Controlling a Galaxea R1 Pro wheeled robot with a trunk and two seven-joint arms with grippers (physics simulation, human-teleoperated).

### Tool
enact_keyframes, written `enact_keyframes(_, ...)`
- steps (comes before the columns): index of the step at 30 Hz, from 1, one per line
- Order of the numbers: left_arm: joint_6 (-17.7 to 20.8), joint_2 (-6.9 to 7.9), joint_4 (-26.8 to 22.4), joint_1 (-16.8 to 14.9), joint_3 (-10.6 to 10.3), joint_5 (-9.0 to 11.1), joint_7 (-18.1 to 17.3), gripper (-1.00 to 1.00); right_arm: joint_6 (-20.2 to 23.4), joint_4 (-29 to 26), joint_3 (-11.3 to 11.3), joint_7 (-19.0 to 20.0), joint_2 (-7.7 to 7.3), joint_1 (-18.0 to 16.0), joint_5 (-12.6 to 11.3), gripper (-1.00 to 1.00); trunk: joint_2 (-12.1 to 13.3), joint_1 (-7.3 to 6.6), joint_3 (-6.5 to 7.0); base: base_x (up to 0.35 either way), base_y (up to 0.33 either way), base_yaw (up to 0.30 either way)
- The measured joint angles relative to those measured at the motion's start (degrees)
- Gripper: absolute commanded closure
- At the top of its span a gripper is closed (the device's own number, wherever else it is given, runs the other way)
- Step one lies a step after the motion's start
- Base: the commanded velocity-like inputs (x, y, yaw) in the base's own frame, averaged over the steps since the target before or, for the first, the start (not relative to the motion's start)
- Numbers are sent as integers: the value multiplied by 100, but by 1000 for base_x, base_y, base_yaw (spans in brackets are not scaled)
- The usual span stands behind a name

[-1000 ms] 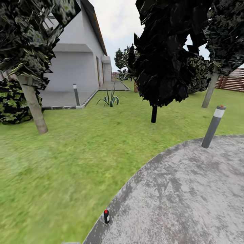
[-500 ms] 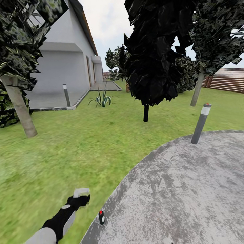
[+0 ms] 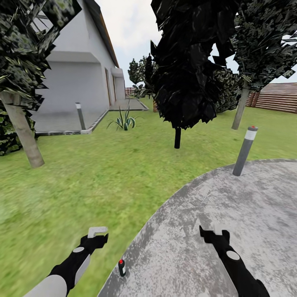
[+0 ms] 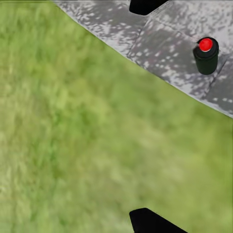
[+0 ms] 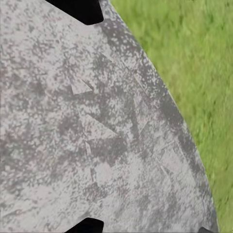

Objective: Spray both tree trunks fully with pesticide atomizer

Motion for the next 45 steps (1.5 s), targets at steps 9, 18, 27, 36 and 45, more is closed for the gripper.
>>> enact_keyframes(9, -9, 7, -1, 0, 19, -15, 32, -100, 39, 6, 7, 13, -9, -28, 14, -100, 0, 1, 0, 155, -190, -21)
enact_keyframes(18, -2, 6, 0, -1, -26, -21, -19, -100, 52, -12, 1, 17, -14, -27, 4, -100, -39, 24, -18, 6, -5, -230)
enact_keyframes(27, -6, 9, -1, 0, -10, -16, -20, -100, 52, -22, 2, 19, -11, -28, -2, -100, -399, 221, -179, 0, 0, -28)
enact_keyframes(36, -9, 17, 7, 0, 13, -14, -20, -100, 55, -43, -22, 9, -9, -28, -10, -100, -760, 419, -385, 0, 0, 0)
enact_keyframes(45, -10, 18, 16, 0, 9, -25, -20, -100, 59, -46, -33, 8, -9, -28, -7, -100, -1045, 579, -636, 0, 0, 0)
